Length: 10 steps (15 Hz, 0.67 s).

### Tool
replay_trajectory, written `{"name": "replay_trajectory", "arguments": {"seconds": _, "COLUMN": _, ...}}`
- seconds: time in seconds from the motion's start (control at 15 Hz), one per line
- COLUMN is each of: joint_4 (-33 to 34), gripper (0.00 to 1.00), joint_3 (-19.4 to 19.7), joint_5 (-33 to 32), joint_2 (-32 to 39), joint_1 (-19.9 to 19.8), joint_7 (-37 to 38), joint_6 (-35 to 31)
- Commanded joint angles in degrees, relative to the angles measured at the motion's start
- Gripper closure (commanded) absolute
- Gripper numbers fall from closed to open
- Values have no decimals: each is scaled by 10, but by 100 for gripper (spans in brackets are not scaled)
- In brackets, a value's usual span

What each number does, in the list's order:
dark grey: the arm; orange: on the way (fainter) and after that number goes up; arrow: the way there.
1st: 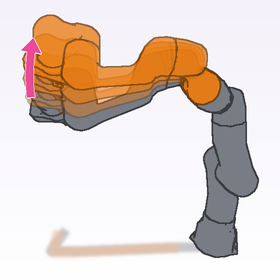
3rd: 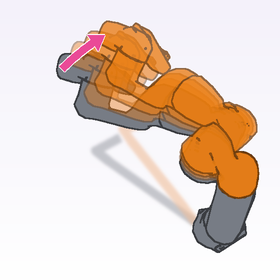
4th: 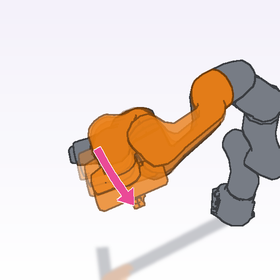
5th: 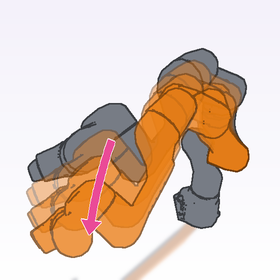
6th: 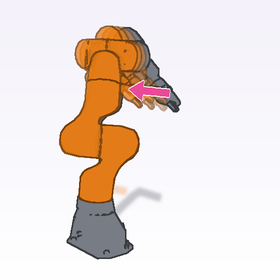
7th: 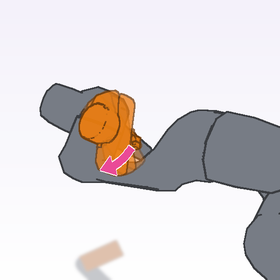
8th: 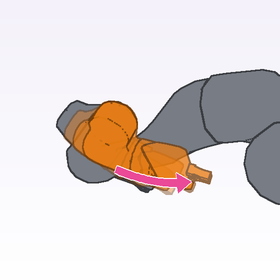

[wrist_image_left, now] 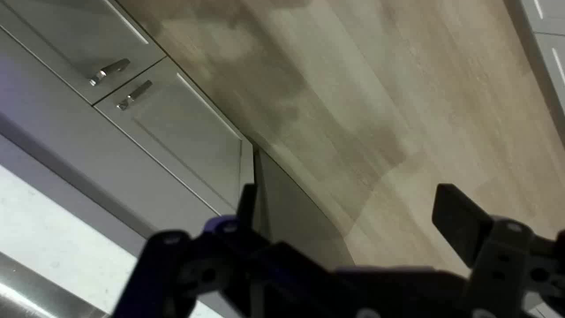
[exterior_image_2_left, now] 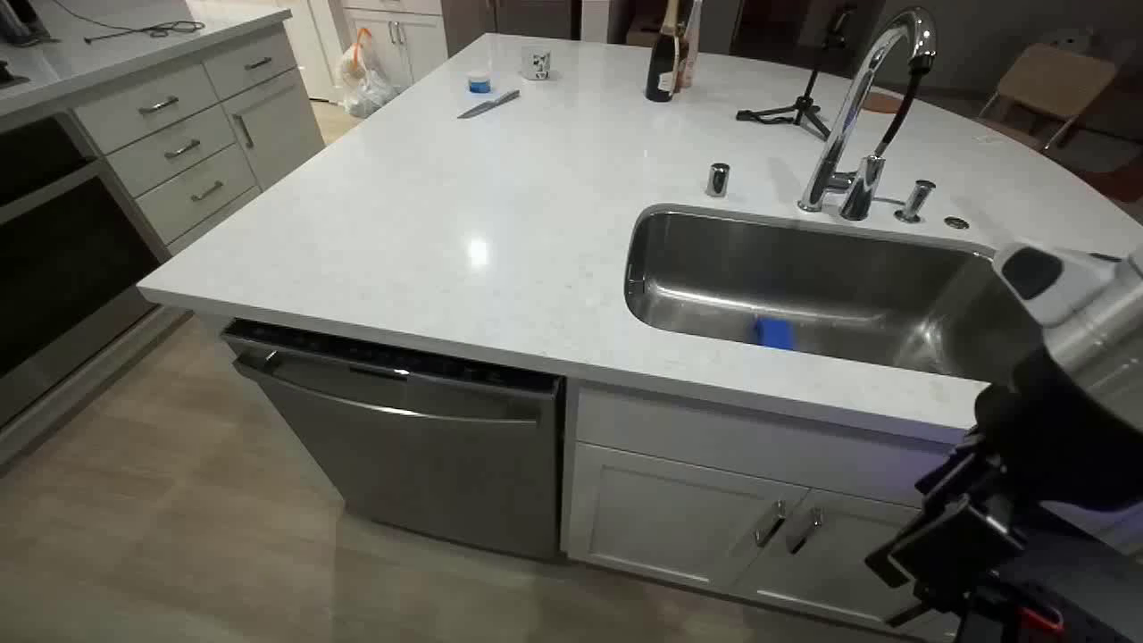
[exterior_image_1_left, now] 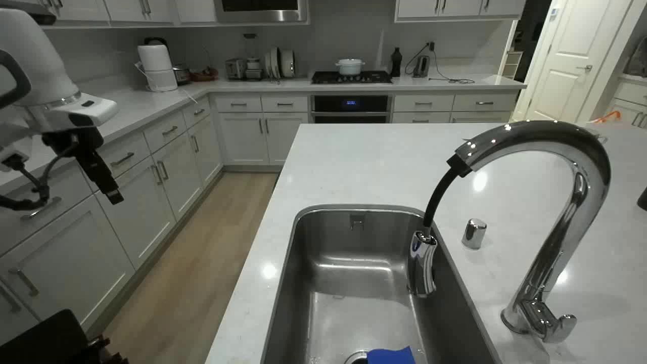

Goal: Pull the tap back into the other part of it

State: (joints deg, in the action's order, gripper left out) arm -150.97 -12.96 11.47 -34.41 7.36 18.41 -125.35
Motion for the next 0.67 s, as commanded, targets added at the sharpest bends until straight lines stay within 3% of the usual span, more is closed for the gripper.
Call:
{"name": "replay_trajectory", "arguments": {"seconds": 0.0, "joint_4": 1, "gripper": 0, "joint_3": 3, "joint_5": -2, "joint_2": 0, "joint_1": 3, "joint_7": 1, "joint_6": 1}}
{"name": "replay_trajectory", "arguments": {"seconds": 0.33, "joint_4": 5, "gripper": 0, "joint_3": -5, "joint_5": -22, "joint_2": 14, "joint_1": -17, "joint_7": 24, "joint_6": -15}}
{"name": "replay_trajectory", "arguments": {"seconds": 0.6, "joint_4": -2, "gripper": 0, "joint_3": -7, "joint_5": -62, "joint_2": 14, "joint_1": -58, "joint_7": 74, "joint_6": -37}}
